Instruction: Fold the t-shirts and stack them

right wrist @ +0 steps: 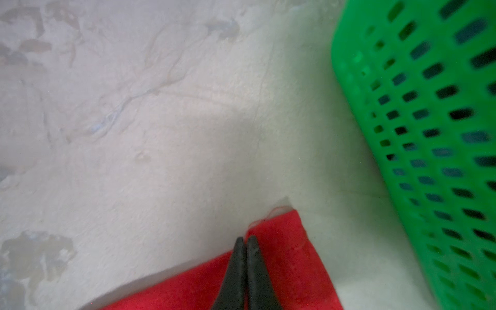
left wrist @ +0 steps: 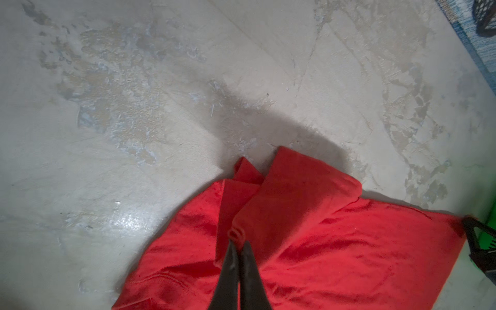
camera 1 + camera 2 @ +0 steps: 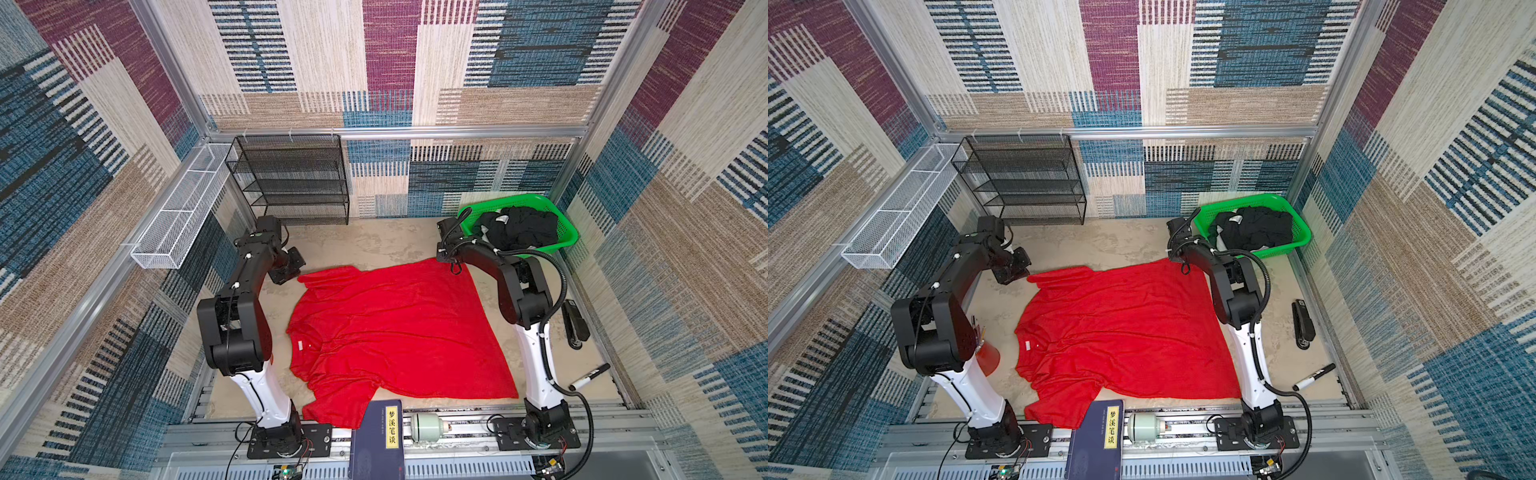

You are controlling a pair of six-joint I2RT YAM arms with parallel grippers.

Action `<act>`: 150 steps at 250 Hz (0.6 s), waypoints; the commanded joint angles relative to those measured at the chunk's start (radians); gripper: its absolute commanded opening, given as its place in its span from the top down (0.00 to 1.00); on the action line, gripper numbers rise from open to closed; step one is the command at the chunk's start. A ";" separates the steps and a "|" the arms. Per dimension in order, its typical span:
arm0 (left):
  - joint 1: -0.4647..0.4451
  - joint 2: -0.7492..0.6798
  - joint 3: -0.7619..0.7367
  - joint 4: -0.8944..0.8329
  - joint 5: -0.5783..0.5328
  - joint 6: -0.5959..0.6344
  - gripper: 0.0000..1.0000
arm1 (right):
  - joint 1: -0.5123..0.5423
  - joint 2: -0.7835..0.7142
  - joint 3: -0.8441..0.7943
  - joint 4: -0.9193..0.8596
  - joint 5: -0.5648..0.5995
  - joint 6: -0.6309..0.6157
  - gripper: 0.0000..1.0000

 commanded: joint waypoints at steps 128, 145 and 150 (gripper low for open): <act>0.101 -0.037 0.031 -0.094 -0.061 0.013 1.00 | -0.001 0.014 0.116 -0.098 -0.067 -0.046 0.46; 0.101 -0.039 0.029 -0.095 -0.055 0.012 1.00 | -0.003 0.046 0.163 -0.116 -0.085 -0.052 0.44; 0.101 -0.040 0.028 -0.093 -0.051 0.010 1.00 | -0.003 0.056 0.177 -0.120 -0.093 -0.055 0.44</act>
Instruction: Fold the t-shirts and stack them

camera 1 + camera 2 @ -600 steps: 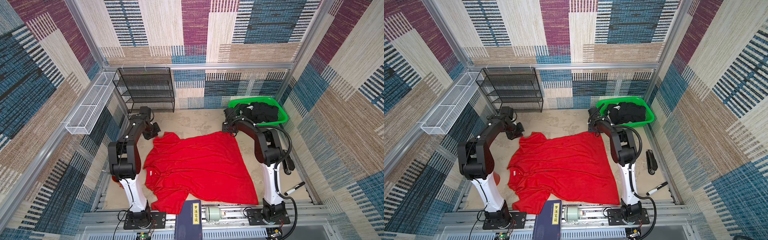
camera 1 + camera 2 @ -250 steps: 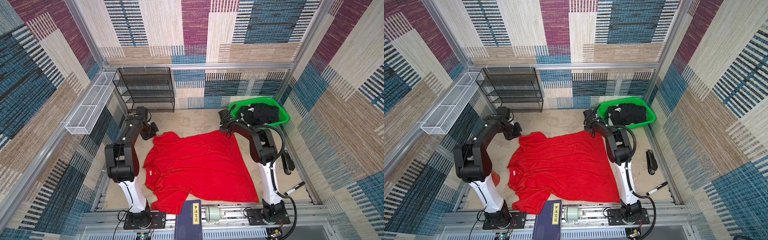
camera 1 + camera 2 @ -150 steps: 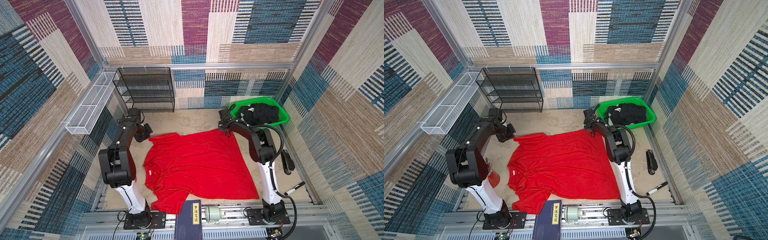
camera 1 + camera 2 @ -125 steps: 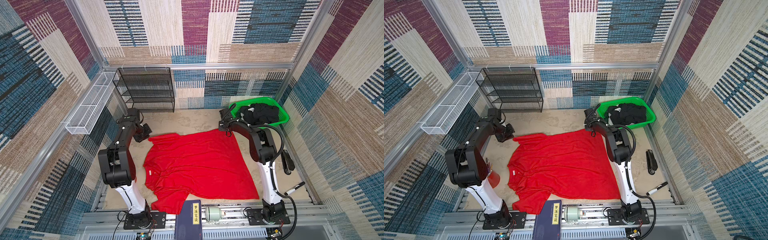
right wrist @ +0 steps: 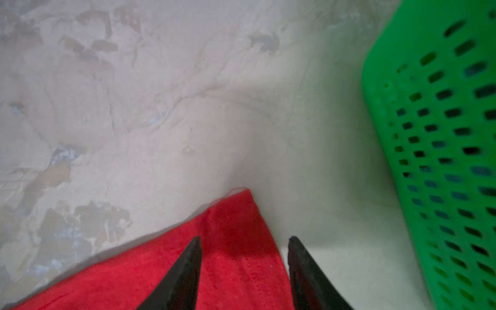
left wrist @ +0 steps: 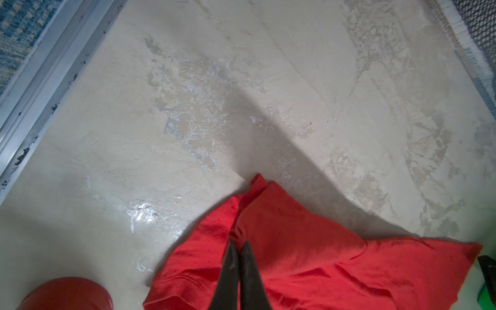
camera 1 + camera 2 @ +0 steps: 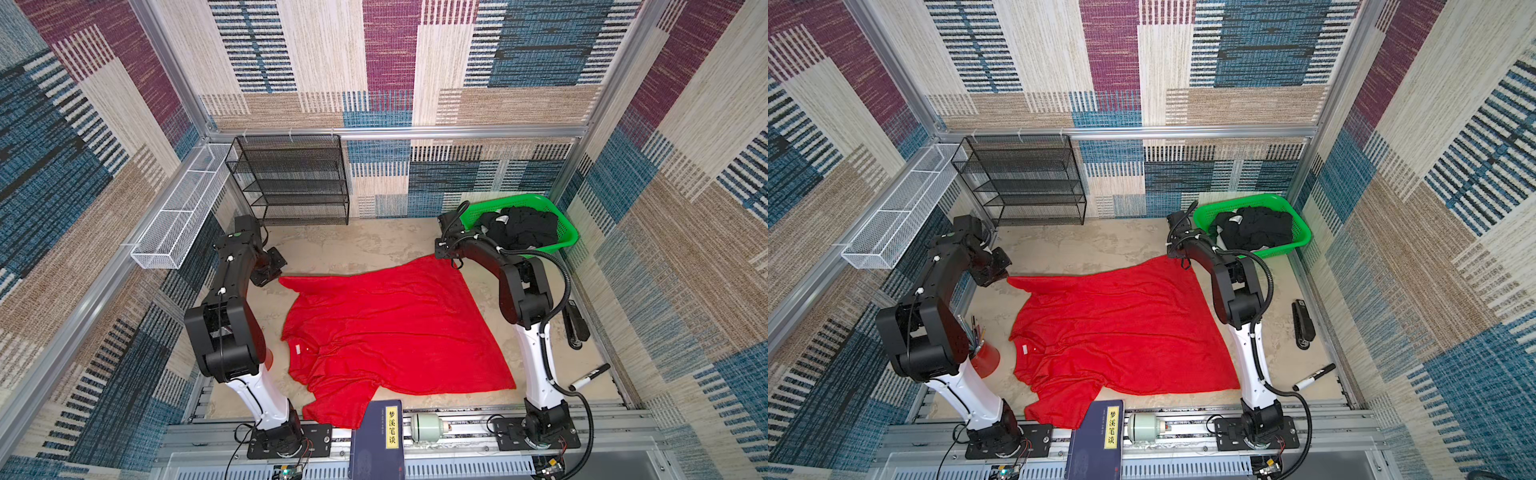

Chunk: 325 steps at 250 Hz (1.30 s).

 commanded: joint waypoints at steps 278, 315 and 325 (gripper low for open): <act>0.004 0.085 0.121 -0.001 0.078 0.030 1.00 | -0.010 0.111 0.298 -0.213 -0.051 0.004 1.00; 0.004 0.158 0.251 -0.025 0.089 0.055 1.00 | -0.038 0.111 0.385 -0.236 -0.075 0.013 1.00; 0.004 0.181 0.291 -0.032 0.093 0.063 1.00 | -0.045 0.111 0.404 -0.238 -0.081 0.014 1.00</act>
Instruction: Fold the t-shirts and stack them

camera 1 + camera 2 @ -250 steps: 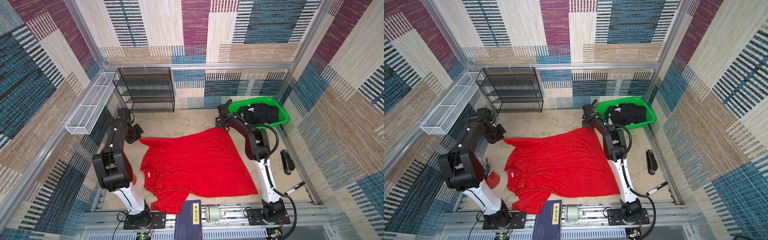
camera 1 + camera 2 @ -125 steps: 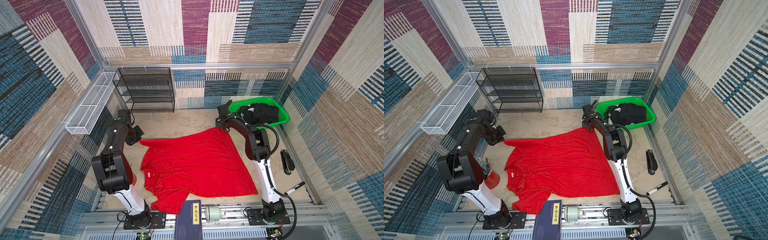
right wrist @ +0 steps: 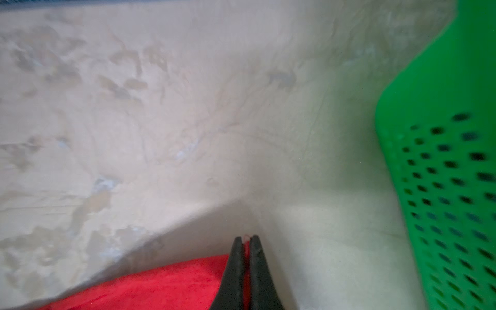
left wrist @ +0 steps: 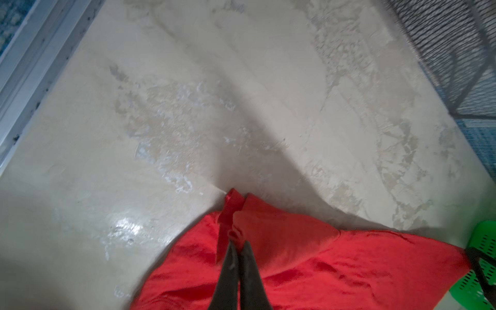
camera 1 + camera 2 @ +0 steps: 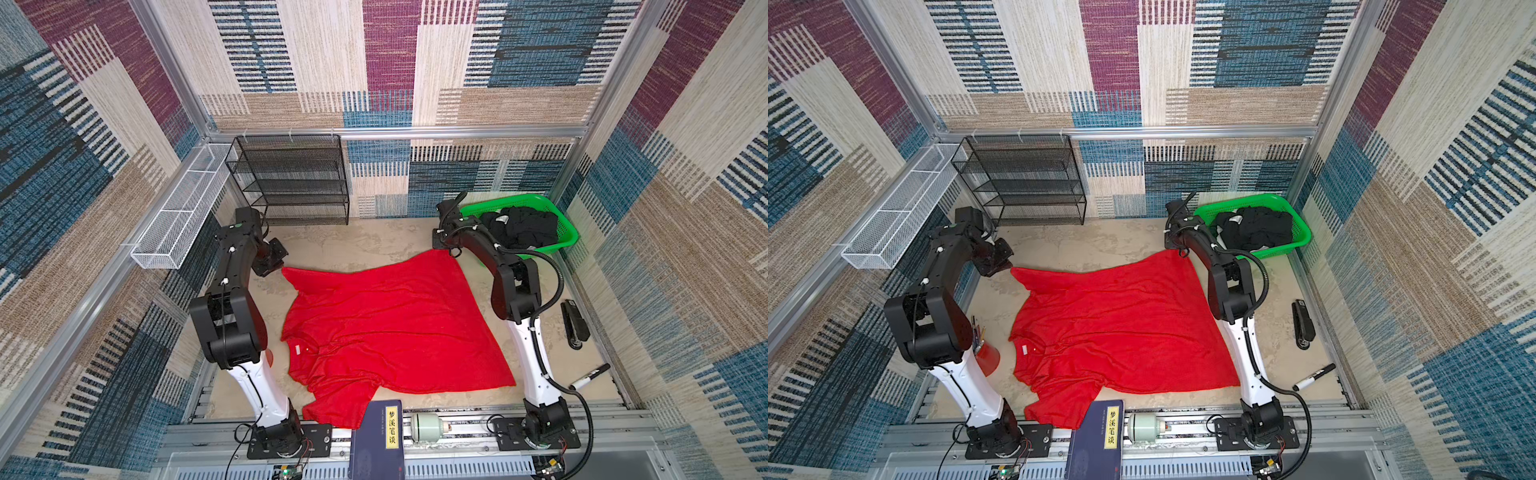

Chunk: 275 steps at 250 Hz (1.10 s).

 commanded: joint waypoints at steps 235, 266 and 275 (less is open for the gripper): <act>-0.005 -0.342 -0.270 -0.043 0.031 -0.036 1.00 | -0.043 -0.352 -0.443 0.230 -0.011 -0.051 1.00; -0.005 -0.410 -0.342 -0.055 0.024 -0.042 1.00 | -0.043 -0.440 -0.586 0.283 -0.008 -0.046 1.00; -0.005 -0.425 -0.363 -0.058 0.028 -0.047 1.00 | -0.043 -0.466 -0.633 0.300 -0.006 -0.044 1.00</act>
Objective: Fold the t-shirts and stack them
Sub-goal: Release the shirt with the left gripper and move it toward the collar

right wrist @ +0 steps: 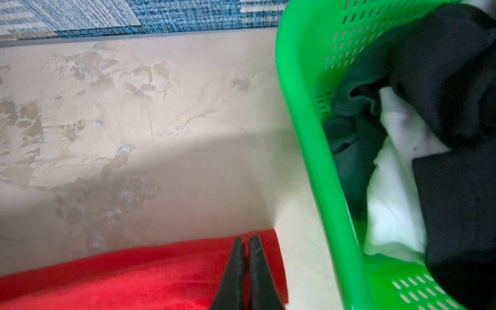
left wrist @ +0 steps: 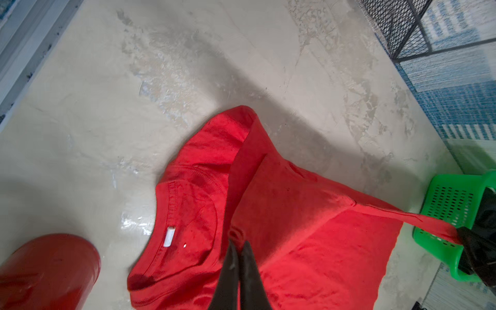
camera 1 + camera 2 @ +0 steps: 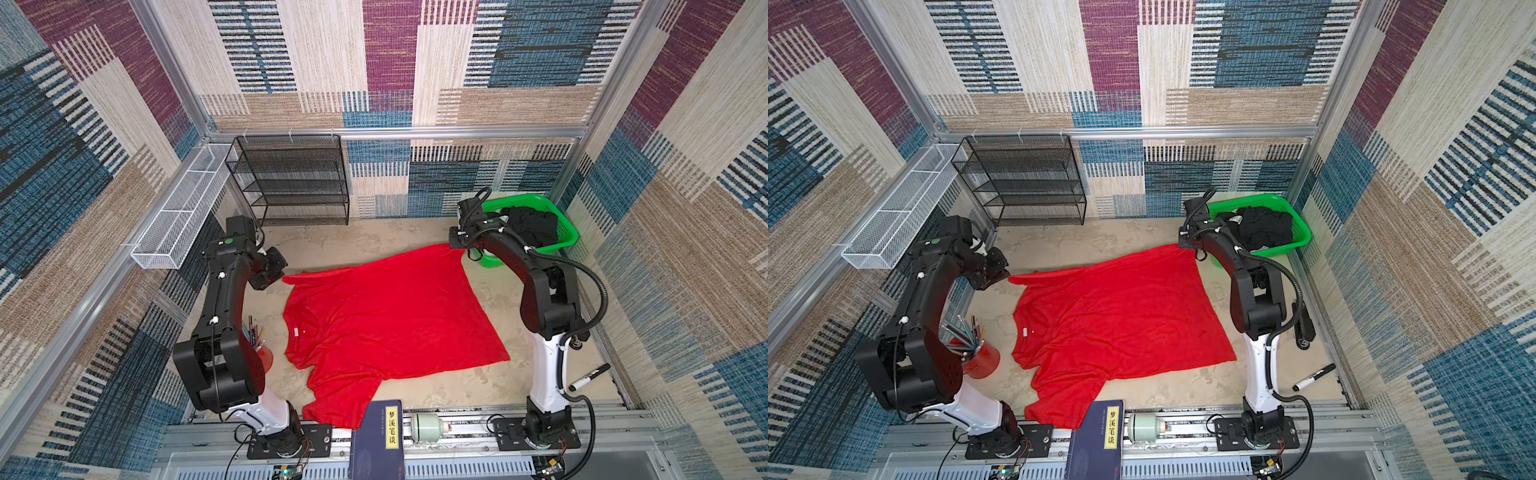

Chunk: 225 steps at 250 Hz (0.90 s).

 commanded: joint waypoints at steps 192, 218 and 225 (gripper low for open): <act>-0.007 -0.352 -0.542 -0.051 0.076 -0.251 0.86 | 0.011 -0.283 -0.538 0.265 0.073 0.063 0.71; -0.007 -0.393 -0.594 -0.030 0.097 -0.263 0.77 | 0.019 -0.338 -0.589 0.279 0.100 0.089 0.65; -0.009 -0.400 -0.599 -0.019 0.099 -0.262 0.76 | 0.024 -0.354 -0.598 0.288 0.103 0.089 0.63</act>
